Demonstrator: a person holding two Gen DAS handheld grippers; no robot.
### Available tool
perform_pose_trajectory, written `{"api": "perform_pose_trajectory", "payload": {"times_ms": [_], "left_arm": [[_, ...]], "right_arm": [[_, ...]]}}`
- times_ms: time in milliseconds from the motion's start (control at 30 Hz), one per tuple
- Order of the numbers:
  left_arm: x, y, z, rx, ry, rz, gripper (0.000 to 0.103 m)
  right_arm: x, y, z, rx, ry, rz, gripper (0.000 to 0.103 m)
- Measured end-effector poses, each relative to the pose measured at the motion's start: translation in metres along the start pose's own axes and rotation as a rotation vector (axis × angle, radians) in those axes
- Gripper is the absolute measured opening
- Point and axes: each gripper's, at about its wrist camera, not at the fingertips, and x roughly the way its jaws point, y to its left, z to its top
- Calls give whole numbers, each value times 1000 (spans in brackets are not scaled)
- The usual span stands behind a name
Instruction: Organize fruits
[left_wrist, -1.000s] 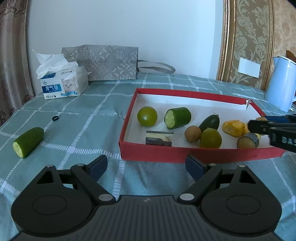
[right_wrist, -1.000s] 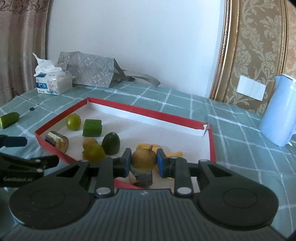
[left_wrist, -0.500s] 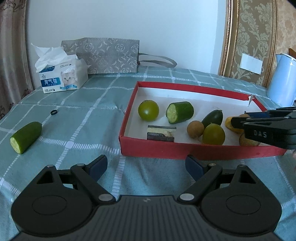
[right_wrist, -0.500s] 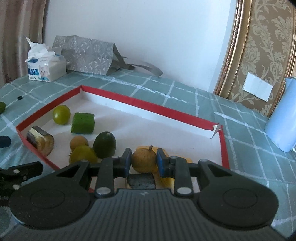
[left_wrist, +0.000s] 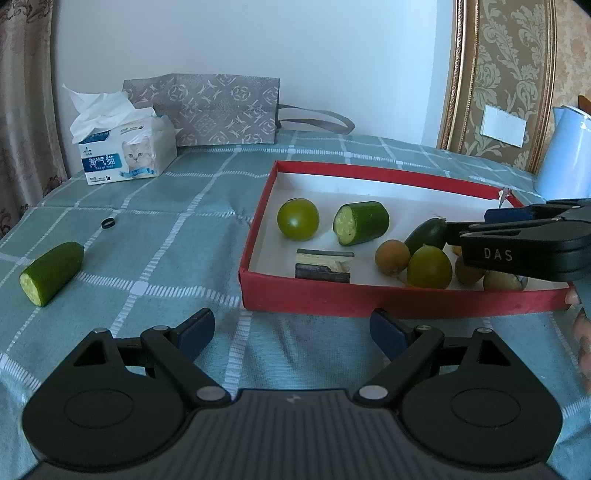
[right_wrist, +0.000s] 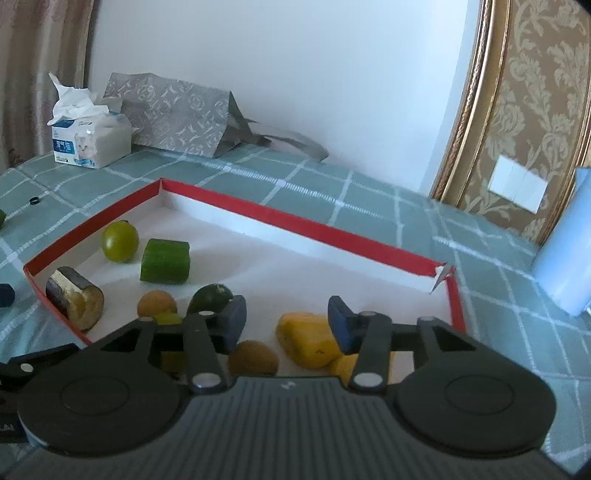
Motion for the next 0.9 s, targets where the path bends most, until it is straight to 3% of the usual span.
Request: {"api": "perform_pose_trajectory", "payload": {"times_ms": [67, 133, 333, 467, 700, 900], "left_arm": [[0, 0, 0, 2, -4, 2, 92], [0, 1, 0, -1, -7, 1, 92], [-3, 1, 0, -4, -24, -1, 92], [-7, -1, -1, 4, -41, 6, 92], [-10, -8, -2, 29, -51, 13, 92], [-16, -11, -4, 9, -48, 9, 92]], "right_arm": [[-2, 0, 0, 1, -2, -4, 55], [-6, -1, -2, 5, -21, -28, 82], [-29, -8, -10, 39, -68, -78, 103], [-47, -14, -21, 115, -60, -62, 103], [-93, -8, -45, 128, -124, -115, 103], [-111, -17, -69, 233, -124, -132, 103]]}}
